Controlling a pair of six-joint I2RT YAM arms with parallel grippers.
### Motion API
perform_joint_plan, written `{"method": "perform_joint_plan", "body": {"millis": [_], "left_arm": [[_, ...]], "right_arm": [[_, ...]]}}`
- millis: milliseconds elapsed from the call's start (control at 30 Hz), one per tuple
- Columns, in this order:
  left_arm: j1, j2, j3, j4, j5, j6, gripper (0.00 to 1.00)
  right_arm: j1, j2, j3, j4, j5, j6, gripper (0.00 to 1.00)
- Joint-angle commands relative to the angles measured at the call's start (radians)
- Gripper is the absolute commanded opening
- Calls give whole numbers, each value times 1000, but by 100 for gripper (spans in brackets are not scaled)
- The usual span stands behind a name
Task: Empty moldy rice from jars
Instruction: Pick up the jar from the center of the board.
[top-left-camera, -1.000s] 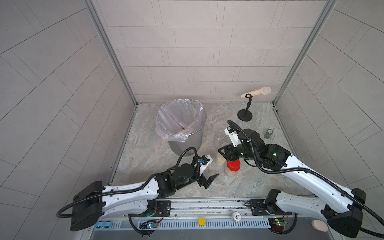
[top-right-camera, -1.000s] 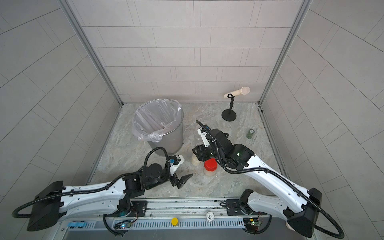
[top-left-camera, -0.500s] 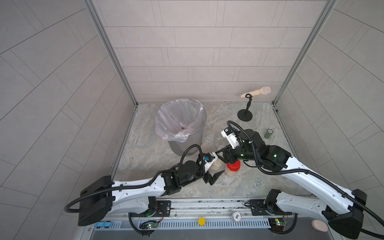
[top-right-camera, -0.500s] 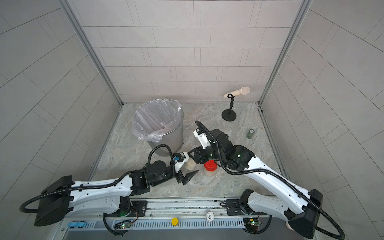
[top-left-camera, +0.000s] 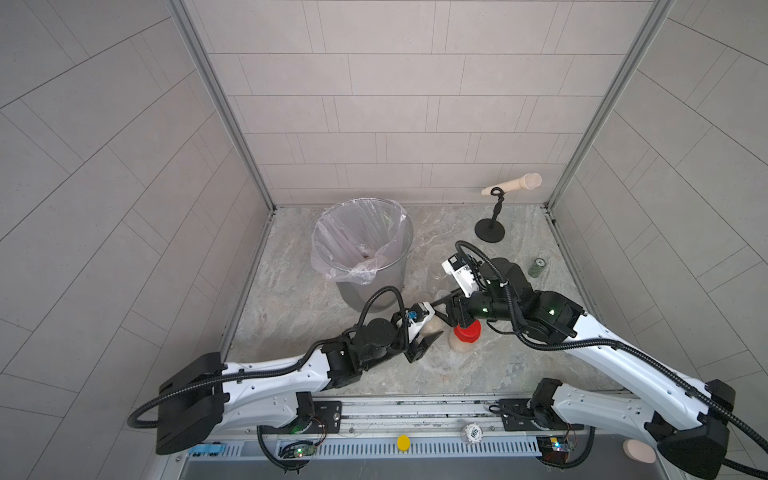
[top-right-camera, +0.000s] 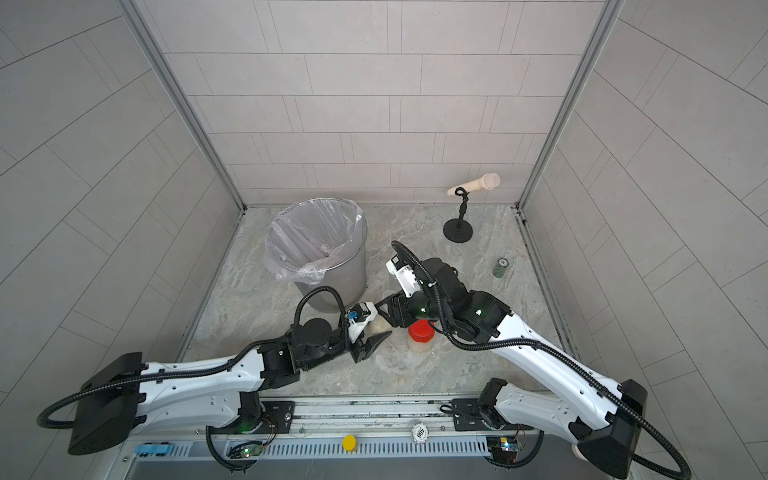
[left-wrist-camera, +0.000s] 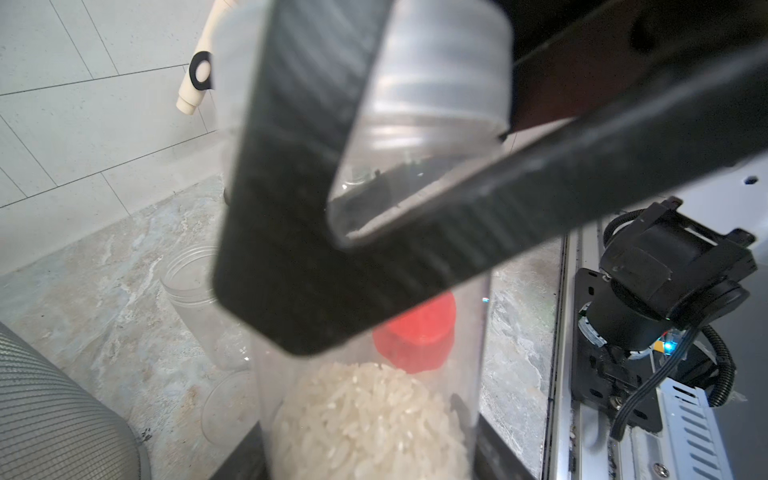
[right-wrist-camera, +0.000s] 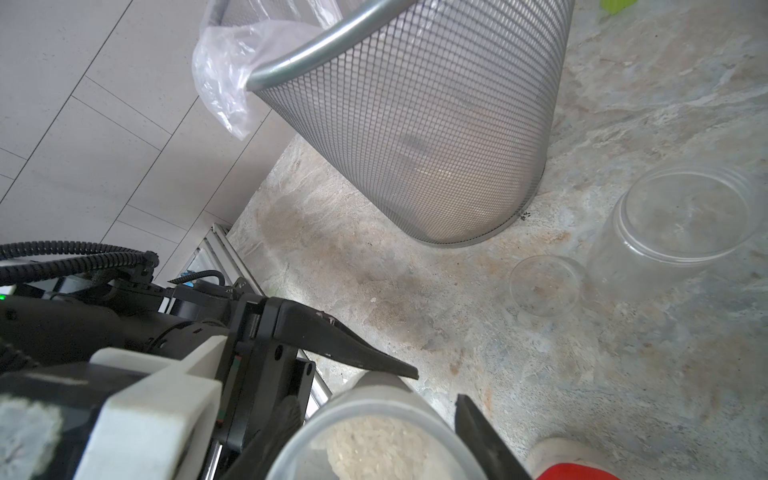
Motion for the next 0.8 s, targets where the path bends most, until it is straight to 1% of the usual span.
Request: {"method": "perform_joint_plan", "body": {"millis": [0, 133, 233, 267, 333, 467, 567, 667, 767], "left_arm": [[16, 3, 55, -31, 57, 54, 59], [68, 24, 120, -147, 178, 74, 56], [124, 36, 155, -213, 270, 71, 51], [145, 38, 162, -225, 296, 72, 49], [170, 34, 167, -241, 319, 80, 47], [180, 17, 165, -251, 327, 90, 49], [184, 14, 188, -301, 371, 105, 44], [187, -2, 198, -336, 414, 118, 44], [198, -21, 220, -409, 466, 140, 44]], "right_arm": [[1, -34, -7, 44, -8, 14, 54], [0, -57, -17, 43, 18, 39, 73], [0, -86, -21, 39, 49, 64, 86], [0, -101, -24, 38, 69, 71, 88], [-1, -131, -28, 32, 113, 76, 91], [-5, -213, -34, 22, 252, 95, 95], [-18, -258, -27, 16, 292, 119, 96], [-47, -254, 5, -48, 278, 148, 96], [-88, -215, 48, -120, 198, 170, 95]]}}
